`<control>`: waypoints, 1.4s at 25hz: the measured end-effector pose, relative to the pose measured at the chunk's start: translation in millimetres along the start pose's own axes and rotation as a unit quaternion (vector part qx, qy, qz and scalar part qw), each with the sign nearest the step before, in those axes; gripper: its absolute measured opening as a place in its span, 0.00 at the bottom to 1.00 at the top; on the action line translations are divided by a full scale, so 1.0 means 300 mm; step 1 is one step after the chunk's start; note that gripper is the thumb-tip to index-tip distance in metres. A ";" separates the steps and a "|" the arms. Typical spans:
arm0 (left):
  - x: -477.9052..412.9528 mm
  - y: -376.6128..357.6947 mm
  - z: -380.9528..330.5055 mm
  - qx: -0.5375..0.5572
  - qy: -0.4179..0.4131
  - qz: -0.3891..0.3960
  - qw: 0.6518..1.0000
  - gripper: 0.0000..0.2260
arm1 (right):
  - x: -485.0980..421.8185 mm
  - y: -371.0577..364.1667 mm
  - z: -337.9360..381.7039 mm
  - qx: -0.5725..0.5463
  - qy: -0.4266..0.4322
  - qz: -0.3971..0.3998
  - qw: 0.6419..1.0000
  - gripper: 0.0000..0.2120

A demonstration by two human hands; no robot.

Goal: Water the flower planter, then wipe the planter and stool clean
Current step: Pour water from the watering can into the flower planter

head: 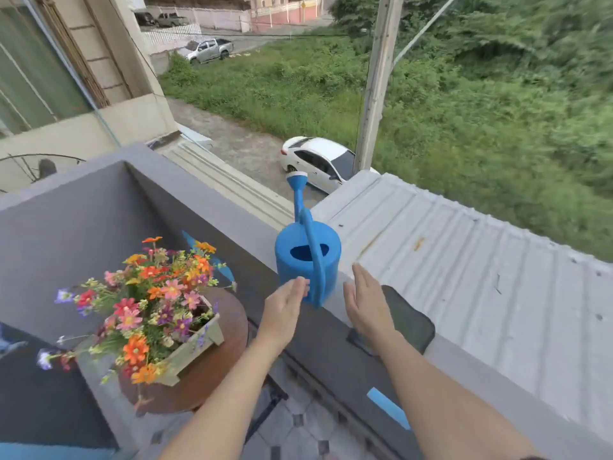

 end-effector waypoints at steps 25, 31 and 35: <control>-0.045 0.041 -0.202 -0.167 -0.154 -0.369 0.901 0.20 | -0.075 -0.100 -0.079 0.070 -0.046 -0.006 0.996 0.32; -0.036 0.184 -0.415 -0.087 -0.223 -0.409 0.881 0.11 | 0.009 -0.013 0.263 -0.220 0.073 -0.074 0.970 0.36; 0.037 0.362 -0.533 -0.099 -0.264 -0.437 0.854 0.12 | 0.094 0.001 0.493 -0.257 0.185 -0.048 0.947 0.37</control>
Point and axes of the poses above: each hand's wrist, its own x-axis away from the middle knuckle, its own y-axis out of the back of the hand, z = x × y, the point moved 4 cm from there along -x, towards the middle knuckle, and after that the axes turned 10 degrees about -y, right-handed, at the moved point
